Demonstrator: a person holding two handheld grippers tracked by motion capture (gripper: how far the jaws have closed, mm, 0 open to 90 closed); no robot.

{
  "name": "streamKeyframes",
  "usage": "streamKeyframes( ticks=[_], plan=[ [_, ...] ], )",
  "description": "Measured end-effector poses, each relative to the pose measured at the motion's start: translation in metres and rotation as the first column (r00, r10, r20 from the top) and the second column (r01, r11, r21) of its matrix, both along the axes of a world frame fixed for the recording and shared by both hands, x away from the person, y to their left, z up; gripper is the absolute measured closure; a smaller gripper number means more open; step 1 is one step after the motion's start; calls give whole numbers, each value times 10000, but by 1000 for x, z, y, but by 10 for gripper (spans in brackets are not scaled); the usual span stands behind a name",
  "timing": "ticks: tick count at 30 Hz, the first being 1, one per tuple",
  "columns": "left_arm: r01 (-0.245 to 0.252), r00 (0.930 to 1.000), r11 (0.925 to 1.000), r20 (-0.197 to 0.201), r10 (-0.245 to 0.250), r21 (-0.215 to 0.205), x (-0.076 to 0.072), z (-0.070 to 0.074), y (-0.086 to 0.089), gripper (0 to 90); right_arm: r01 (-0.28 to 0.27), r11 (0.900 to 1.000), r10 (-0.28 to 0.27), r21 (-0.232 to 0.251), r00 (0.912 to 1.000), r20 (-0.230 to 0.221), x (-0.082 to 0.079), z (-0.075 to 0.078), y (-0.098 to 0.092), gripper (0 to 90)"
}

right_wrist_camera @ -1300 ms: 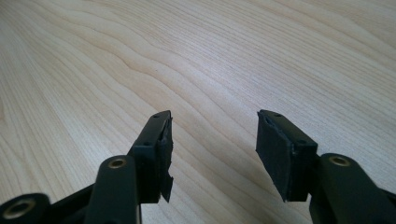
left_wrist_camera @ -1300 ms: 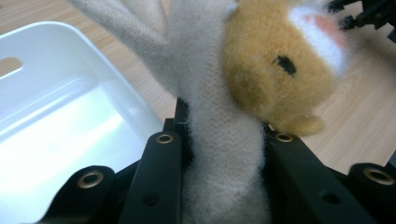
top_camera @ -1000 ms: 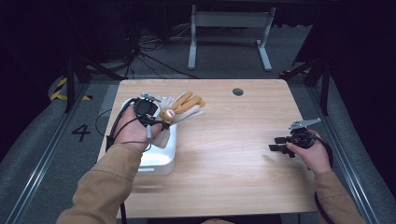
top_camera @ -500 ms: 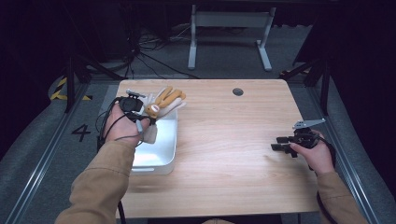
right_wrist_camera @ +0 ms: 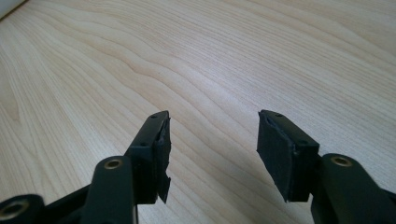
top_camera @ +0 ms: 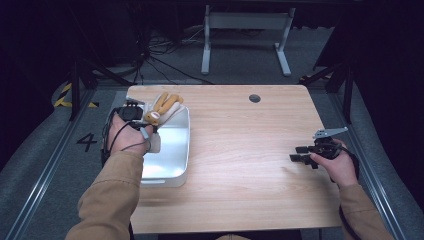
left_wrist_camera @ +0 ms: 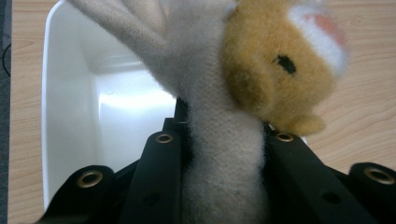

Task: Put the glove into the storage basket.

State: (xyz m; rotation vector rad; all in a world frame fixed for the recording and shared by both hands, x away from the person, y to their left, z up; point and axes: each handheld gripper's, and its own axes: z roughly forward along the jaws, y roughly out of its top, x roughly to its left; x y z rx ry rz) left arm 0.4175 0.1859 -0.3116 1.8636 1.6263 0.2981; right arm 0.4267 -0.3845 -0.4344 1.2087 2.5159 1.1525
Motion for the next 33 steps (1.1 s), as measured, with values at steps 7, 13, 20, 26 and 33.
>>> streamKeyframes(
  ticks=[7, 13, 20, 26, 33],
  plan=[
    [-317, 9968, 9990, -721, 338, 305, 3, -7, -5, 747, -16, 10000, 16, -34, 10000, -13, 0, 0, 0, 450],
    [-525, 9935, 9983, -1000, 547, 246, 5, -12, -7, 747, -62, 9999, 62, -87, 10000, -7, -1, 0, 1, 449],
    [-719, 9918, 9974, -1066, 705, -92, 8, -20, -4, 747, -152, 9999, 152, -63, 9999, 18, -1, 0, 2, 449],
    [-1050, 9883, 9944, -1124, 1029, -125, 9, -38, -3, 745, -194, 9997, 193, -112, 9998, -24, -1, -1, 4, 447],
    [-1150, 9854, 9934, -1269, 1135, -49, 11, -52, -5, 742, -246, 9996, 246, -155, 9997, -12, -2, 0, 5, 445]
  ],
)
